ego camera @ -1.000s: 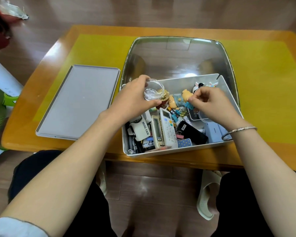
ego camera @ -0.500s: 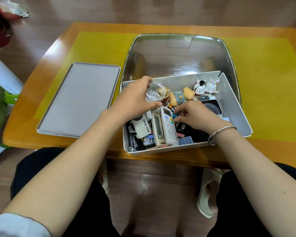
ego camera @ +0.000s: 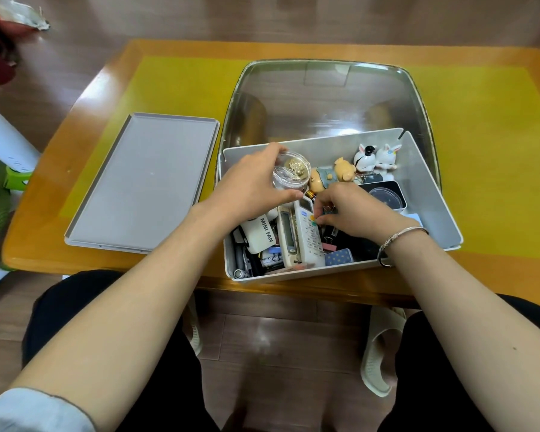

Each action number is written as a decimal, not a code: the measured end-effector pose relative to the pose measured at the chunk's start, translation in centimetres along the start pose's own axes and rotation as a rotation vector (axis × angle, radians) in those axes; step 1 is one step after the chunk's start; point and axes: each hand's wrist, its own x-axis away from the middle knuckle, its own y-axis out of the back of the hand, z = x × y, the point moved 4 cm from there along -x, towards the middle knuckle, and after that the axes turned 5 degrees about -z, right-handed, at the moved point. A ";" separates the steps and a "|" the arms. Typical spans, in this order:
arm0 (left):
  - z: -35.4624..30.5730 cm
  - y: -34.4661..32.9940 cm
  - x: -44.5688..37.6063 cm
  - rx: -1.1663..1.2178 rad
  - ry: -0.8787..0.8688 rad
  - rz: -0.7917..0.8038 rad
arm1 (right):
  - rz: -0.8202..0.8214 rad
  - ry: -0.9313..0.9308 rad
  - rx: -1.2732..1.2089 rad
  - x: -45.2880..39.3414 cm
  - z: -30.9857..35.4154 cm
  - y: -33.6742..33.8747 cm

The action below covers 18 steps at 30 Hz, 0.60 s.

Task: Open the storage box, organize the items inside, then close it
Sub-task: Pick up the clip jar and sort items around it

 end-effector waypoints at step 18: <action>0.6 0.2 -0.2 -0.092 -0.061 -0.036 | -0.077 -0.021 0.008 0.0 0.0 0.1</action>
